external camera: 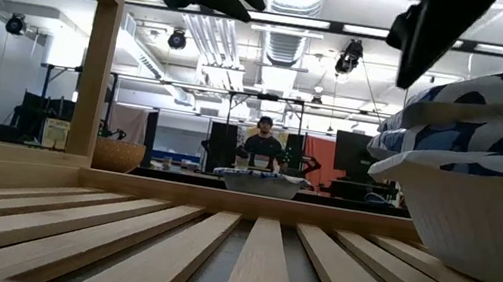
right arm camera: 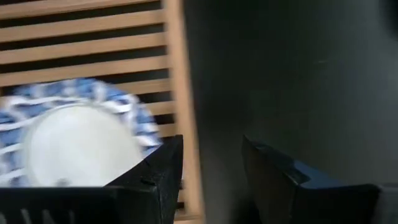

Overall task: Place and stack bowls onto a shelf
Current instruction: Stack the white patterned bowl on top of the white patterned bowl on the shelf

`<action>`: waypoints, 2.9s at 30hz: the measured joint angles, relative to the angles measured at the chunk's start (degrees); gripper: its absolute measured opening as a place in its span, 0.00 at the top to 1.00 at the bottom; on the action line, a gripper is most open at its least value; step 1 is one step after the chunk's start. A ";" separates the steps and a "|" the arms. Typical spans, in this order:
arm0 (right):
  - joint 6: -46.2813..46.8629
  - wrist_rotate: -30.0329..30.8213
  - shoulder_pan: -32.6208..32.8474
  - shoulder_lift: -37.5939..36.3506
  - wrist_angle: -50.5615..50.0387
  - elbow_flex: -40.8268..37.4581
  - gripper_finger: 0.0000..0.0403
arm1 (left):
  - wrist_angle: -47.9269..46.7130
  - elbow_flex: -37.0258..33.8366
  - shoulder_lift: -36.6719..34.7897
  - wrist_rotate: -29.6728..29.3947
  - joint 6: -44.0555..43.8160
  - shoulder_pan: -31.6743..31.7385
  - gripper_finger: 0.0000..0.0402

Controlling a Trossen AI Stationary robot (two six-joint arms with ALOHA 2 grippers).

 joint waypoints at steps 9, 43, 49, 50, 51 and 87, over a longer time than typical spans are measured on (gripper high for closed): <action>-7.46 1.14 -8.58 -0.01 -2.52 0.10 0.63 | -4.55 -0.02 1.82 -0.42 -3.22 0.40 0.66; -39.40 1.06 -33.15 12.33 29.85 -2.72 0.65 | -16.39 -0.04 0.81 -9.62 -14.81 -8.98 0.66; -41.08 1.13 -34.25 17.31 30.90 -1.49 0.67 | -17.96 -0.04 0.50 -9.62 -15.44 -11.17 0.66; -41.09 1.10 -34.31 17.92 31.02 -1.01 0.67 | -18.24 -0.04 0.38 -9.63 -15.47 -11.40 0.66; -41.27 1.16 -34.34 18.53 31.19 -0.52 0.67 | -18.42 -0.04 0.31 -9.64 -15.50 -11.57 0.66; -46.86 5.29 -36.64 17.29 23.66 1.72 0.98 | -18.64 -0.04 0.15 -9.62 -21.68 -13.57 0.66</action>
